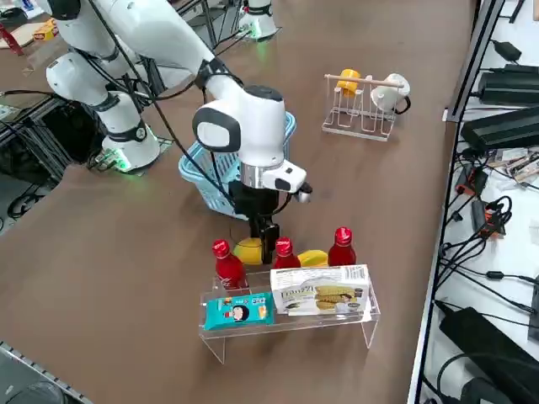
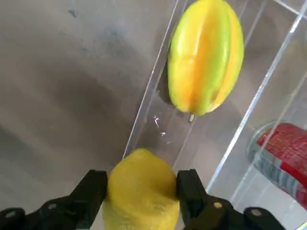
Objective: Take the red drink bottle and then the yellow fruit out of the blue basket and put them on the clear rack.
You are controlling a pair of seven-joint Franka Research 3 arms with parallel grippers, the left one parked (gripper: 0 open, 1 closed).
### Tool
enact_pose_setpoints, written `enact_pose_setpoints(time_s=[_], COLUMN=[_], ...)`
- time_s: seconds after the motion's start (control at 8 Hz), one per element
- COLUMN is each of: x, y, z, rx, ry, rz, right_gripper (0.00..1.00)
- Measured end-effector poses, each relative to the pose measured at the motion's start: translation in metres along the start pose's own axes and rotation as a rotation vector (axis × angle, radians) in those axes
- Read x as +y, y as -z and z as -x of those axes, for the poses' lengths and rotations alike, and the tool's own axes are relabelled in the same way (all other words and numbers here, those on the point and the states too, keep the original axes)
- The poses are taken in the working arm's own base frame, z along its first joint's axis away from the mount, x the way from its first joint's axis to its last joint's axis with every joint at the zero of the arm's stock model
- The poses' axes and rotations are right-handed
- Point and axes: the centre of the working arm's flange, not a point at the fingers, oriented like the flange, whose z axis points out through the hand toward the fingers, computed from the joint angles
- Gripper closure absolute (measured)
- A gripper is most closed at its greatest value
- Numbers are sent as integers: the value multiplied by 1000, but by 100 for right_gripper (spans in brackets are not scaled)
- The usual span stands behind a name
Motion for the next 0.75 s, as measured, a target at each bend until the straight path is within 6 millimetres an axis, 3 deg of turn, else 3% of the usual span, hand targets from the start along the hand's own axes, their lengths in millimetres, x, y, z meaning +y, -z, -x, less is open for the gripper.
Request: enact_pose_setpoints(time_s=[0.25,0.75], x=[0,1], y=[-14,-18], z=[4,8], rx=[-5,-6], ry=[6,1], rz=[0,-3], right_gripper=[15,15])
